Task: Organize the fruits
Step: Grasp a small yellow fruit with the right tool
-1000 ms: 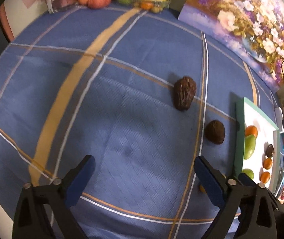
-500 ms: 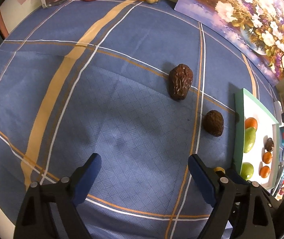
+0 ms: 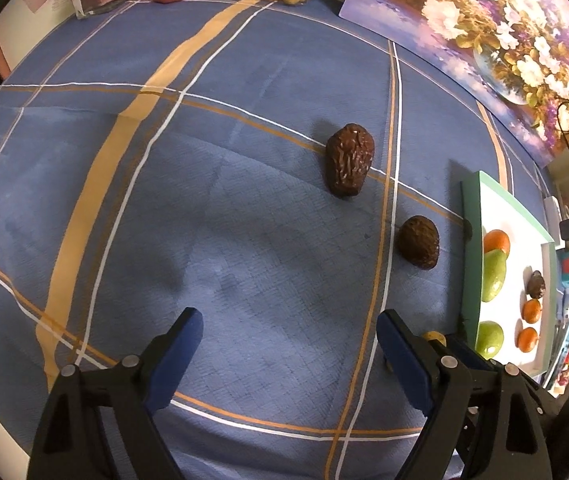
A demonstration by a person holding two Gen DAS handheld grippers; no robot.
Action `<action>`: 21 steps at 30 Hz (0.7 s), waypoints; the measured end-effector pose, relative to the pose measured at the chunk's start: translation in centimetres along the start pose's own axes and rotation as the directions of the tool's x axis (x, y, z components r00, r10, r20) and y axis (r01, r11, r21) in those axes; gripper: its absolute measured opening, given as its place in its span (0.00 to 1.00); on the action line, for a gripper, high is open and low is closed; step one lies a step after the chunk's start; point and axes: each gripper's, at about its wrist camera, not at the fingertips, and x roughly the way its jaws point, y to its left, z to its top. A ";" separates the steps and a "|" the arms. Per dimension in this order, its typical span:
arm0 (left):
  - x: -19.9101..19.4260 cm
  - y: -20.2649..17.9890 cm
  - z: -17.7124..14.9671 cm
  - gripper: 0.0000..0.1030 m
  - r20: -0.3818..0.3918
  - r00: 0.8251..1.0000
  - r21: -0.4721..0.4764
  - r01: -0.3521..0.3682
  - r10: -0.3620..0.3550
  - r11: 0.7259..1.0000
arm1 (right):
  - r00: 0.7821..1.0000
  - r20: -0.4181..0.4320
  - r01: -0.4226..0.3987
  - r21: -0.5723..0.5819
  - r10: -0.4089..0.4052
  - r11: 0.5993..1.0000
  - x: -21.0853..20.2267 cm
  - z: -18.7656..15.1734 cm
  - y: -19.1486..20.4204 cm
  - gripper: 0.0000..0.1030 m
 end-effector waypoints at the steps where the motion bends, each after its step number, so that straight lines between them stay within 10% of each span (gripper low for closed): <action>1: 0.0 -0.1 0.0 0.87 0.000 1.000 0.000 0.006 -0.006 1.000 | 1.000 0.008 -0.002 -0.001 0.003 1.000 -0.1 0.0 0.2 0.23; 21: 1.7 -5.4 -1.7 0.74 -0.077 0.993 0.115 0.094 -0.086 0.989 | 0.977 0.193 0.051 0.188 -0.087 0.981 -6.1 0.2 -5.4 0.23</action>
